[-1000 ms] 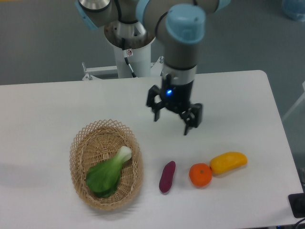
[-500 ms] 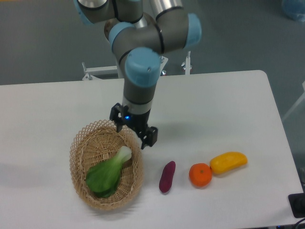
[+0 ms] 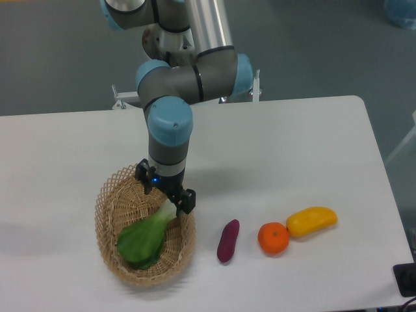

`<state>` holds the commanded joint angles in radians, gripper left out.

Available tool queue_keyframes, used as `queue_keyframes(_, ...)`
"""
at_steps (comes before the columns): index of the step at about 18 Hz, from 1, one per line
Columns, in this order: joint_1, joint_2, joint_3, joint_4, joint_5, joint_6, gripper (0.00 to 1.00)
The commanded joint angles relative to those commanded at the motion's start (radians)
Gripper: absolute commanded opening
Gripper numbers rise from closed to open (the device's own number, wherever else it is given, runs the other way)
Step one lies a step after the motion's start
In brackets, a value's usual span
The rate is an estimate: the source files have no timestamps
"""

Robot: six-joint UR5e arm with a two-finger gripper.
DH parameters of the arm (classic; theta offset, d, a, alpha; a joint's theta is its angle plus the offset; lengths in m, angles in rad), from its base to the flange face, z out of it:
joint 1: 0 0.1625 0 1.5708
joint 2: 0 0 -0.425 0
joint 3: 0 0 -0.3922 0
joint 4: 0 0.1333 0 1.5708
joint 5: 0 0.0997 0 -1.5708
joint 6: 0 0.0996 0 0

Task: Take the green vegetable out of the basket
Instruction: 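Lower the gripper into the basket and close on the bok choy stem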

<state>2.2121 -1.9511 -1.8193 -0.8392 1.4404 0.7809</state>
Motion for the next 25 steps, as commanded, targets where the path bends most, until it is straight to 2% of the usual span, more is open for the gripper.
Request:
queue_keyframes(5, -0.012, -0.026, 0.009, 0.017, 0.035, -0.028, 1.00)
queue_keyframes(10, -0.029, -0.060, 0.005, 0.060, 0.064, -0.048, 1.00)
queue_keyframes(12, -0.057, -0.074, 0.006, 0.068, 0.087, -0.049, 1.00)
queue_keyframes(16, -0.057, -0.072, 0.005, 0.074, 0.091, -0.048, 1.00)
queue_keyframes(17, -0.057, -0.072, 0.006, 0.074, 0.092, -0.048, 0.93)
queue_keyframes(19, -0.057, -0.071, 0.003, 0.074, 0.104, -0.049, 0.64)
queue_keyframes(21, -0.057, -0.065, 0.006, 0.074, 0.104, -0.049, 0.41)
queue_keyframes(23, -0.057, -0.060, 0.008, 0.074, 0.104, -0.049, 0.22)
queue_keyframes(25, -0.057, -0.057, 0.011, 0.074, 0.101, -0.048, 0.21)
